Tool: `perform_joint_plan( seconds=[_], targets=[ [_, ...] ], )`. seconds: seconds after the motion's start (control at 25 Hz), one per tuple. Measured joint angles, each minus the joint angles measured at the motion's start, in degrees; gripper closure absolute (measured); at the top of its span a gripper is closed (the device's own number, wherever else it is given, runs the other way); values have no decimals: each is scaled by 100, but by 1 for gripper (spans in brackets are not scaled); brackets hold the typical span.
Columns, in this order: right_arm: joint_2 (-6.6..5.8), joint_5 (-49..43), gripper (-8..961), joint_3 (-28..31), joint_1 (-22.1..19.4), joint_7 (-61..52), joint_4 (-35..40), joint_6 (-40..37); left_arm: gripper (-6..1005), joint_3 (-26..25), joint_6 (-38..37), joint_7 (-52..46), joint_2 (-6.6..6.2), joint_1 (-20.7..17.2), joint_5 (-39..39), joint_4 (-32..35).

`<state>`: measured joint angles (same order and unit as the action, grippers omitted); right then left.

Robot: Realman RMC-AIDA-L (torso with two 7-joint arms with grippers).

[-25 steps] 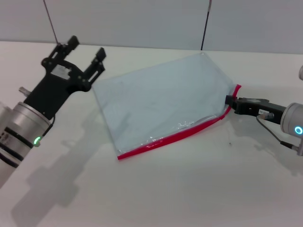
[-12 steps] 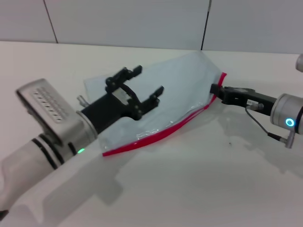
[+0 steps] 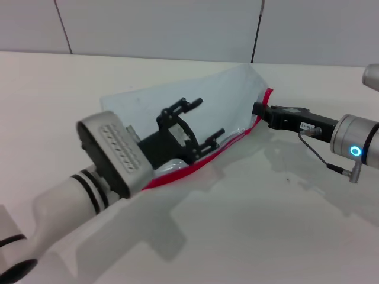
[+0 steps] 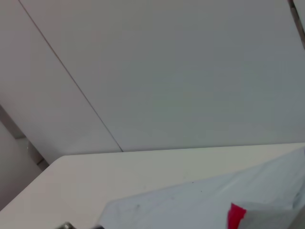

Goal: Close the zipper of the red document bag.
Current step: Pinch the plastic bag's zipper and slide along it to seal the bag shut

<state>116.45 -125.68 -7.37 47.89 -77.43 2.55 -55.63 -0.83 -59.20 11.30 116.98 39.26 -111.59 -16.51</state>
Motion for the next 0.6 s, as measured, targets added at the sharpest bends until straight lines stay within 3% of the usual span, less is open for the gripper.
perform_joint_plan(
  seconds=[0.16, 0.28, 0.6],
  targets=[
    [0, 0, 939, 6, 1, 0, -1, 15, 270, -153, 578, 925, 0, 71, 64, -346],
    [0, -1, 939, 3, 0, 0, -1, 40, 270, -552, 999, 1854, 1, 75, 80, -685],
    [0, -17, 939, -18, 15, -12, -5, 12, 271, -1048, 1135, 3154, 32, -25, 82, -1005]
  ],
)
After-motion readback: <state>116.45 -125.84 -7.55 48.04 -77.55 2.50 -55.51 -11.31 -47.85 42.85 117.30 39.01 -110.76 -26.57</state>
